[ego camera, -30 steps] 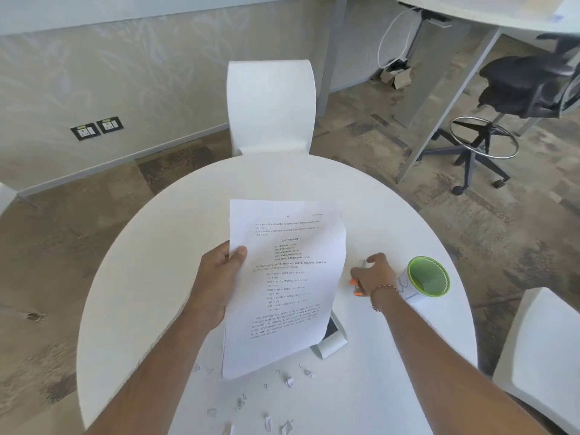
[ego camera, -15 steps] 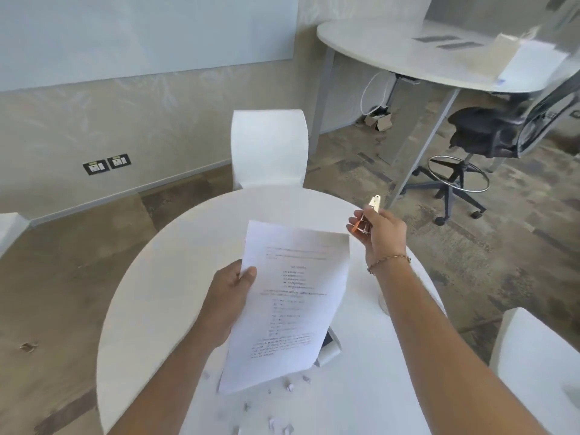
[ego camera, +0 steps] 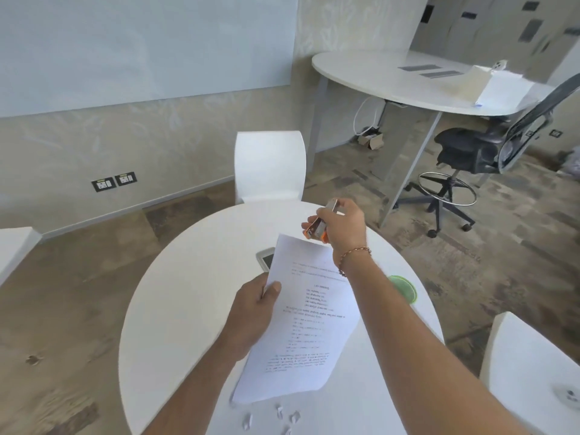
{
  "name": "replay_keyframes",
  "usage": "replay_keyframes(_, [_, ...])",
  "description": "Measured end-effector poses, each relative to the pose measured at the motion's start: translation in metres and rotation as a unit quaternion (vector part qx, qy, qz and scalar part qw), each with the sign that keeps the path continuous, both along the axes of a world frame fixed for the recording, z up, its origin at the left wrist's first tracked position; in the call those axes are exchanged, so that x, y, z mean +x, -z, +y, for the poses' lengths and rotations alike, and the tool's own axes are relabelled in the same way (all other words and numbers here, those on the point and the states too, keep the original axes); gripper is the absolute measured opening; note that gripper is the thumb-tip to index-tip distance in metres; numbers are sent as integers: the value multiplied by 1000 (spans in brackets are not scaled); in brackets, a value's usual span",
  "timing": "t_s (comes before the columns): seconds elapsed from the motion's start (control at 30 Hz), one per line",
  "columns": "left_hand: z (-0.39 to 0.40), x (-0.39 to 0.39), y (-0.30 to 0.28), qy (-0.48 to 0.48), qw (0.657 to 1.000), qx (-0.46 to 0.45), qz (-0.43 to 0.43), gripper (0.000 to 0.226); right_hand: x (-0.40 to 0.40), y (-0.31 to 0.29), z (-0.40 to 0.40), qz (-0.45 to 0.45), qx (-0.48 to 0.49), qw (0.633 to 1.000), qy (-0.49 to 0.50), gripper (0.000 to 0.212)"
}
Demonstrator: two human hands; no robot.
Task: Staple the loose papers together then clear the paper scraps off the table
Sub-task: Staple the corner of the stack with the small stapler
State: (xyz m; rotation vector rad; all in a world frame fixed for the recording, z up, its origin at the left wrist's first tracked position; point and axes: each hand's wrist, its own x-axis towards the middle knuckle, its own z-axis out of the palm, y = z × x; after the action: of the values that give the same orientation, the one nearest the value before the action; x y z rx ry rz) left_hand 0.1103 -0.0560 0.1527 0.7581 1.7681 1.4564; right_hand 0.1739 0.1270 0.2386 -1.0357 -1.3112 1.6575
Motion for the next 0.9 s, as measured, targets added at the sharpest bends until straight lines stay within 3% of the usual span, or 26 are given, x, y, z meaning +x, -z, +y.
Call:
replay_keyframes(0.2, [-6, 10, -7, 12, 1000, 8, 24, 22, -16, -2, -26, -137, 148, 979, 25, 11])
replay_keyframes(0.33, [-7, 10, -11, 17, 999, 9, 30, 22, -18, -7, -33, -181, 188, 965, 18, 11])
replay_keyframes(0.53, [-5, 12, -19, 27, 999, 28, 9, 24, -20, -10, -36, -198, 211, 957, -3, 5])
replay_keyframes(0.73, [-1, 16, -17, 40, 998, 39, -15, 23, -22, -9, -34, -216, 219, 951, 43, 34])
replay_keyframes(0.9, [4, 17, -16, 51, 998, 40, -19, 24, -25, -9, -30, -226, 196, 954, 20, 35])
